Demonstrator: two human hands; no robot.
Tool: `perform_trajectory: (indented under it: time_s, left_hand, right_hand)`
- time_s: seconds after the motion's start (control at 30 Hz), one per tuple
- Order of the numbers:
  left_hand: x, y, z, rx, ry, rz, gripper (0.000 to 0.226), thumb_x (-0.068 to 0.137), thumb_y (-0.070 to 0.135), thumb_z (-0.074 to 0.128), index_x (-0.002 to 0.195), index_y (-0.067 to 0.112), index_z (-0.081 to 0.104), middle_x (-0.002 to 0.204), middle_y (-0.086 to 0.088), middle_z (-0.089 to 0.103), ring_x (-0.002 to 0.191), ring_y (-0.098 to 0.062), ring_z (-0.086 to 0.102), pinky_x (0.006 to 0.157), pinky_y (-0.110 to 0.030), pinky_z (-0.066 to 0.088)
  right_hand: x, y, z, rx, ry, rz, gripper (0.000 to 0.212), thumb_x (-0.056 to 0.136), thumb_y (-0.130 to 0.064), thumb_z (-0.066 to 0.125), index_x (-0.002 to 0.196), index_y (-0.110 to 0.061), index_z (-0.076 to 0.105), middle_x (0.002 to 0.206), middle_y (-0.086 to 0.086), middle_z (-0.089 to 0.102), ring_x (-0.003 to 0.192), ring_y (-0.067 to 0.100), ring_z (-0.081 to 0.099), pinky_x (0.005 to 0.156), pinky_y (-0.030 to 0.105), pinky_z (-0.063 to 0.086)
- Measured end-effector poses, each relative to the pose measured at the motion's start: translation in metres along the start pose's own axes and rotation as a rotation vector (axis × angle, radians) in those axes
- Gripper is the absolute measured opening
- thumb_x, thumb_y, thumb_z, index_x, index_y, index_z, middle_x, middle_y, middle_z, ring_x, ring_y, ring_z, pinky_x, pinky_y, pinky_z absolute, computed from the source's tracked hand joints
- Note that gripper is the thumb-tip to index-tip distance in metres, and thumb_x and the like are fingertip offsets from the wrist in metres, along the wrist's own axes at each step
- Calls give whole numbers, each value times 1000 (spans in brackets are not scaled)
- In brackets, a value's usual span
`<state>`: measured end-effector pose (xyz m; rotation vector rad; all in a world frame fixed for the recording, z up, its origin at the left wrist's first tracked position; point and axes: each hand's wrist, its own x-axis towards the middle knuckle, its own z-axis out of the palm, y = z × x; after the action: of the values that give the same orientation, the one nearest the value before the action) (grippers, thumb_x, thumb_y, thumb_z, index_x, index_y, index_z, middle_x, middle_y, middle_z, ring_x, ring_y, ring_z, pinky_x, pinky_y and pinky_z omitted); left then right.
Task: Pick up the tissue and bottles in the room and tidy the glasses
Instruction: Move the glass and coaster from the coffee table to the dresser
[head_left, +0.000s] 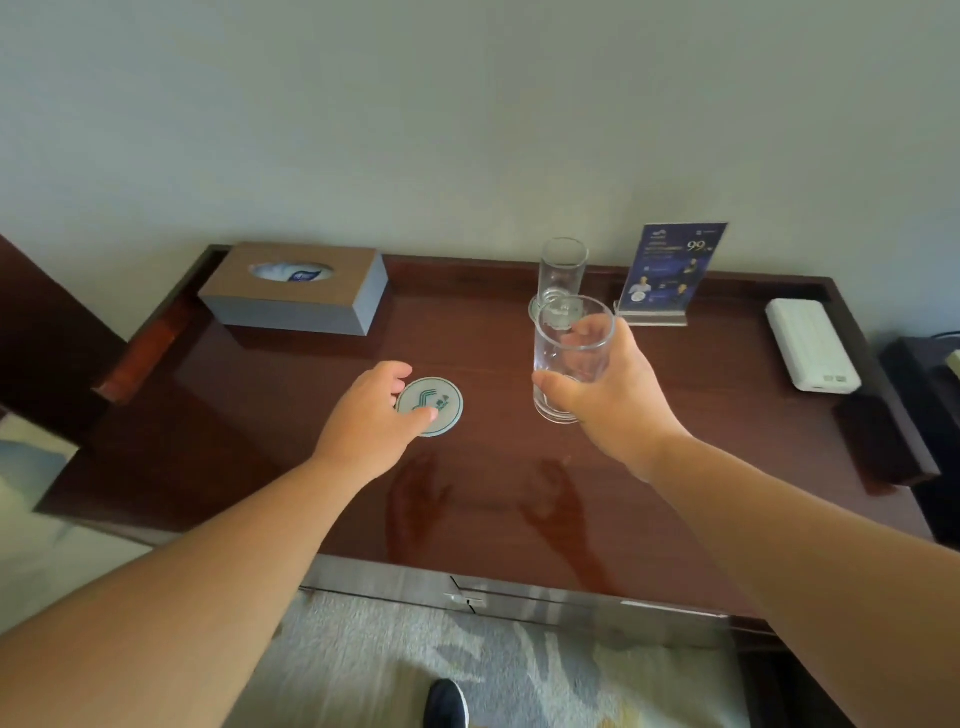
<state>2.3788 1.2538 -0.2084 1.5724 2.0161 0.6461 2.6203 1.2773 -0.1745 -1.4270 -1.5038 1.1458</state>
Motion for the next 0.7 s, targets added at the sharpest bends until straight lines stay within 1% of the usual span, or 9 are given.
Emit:
perform_trajectory:
  time_s: [0.1,0.17,0.23,0.3,0.4,0.47,0.57,0.7]
  left_hand:
    - [20,-24,10,72,-61,-55,56,80,36,68,130,23,48,126,0,54,109,-17,56,90,-35,46]
    - [32,-35,18,118,-93,-81,54,80,37,67,128,23,49,124,-1,54,110,-19,55,87,-35,46]
    - [44,-43,26,160,-121,-95,56,78,40,68,127,22,49,122,-2,53,111,-21,54,88,-38,46]
    - [53,-47,33,202,-130,-107,57,76,42,69,126,21,51,120,-2,51,112,-23,52,88,-40,47]
    - [65,-47,39,297,-101,-147,58,73,47,71,119,16,52,115,-4,47,109,-26,50,81,-38,45]
    - [71,-46,40,349,-87,-168,63,70,51,73,115,12,50,115,-6,46,110,-27,49,81,-39,45]
    - [78,-45,42,364,-101,-187,66,67,50,76,111,10,48,115,-7,45,109,-28,50,81,-39,46]
    - [85,-42,44,293,-164,-246,68,67,43,79,115,9,44,119,-8,43,112,-29,48,85,-40,45]
  right_hand:
    - [12,3,18,-9,-8,10,52,73,-28,79,113,-33,46,112,-12,63,106,4,62,85,29,53]
    - [19,3,28,-19,-16,25,53,73,-27,79,114,-30,46,112,-13,63,105,2,62,83,26,53]
    - [26,4,36,-24,-18,38,53,74,-25,79,115,-29,46,109,-13,63,101,-1,63,78,22,52]
    - [33,6,44,-27,-9,48,52,74,-24,79,115,-28,47,108,-13,63,101,-1,63,77,21,52]
    - [43,9,53,-25,-4,64,54,74,-24,80,117,-27,47,111,-13,62,106,2,62,85,26,52]
    - [49,11,58,-26,-4,78,54,74,-25,80,116,-28,47,113,-12,62,108,5,61,89,30,53]
    - [56,13,64,-16,3,94,54,72,-26,80,115,-30,47,114,-11,62,108,6,62,89,34,54]
    - [61,10,68,-27,10,108,54,74,-26,79,116,-29,46,113,-11,61,106,4,62,85,31,55]
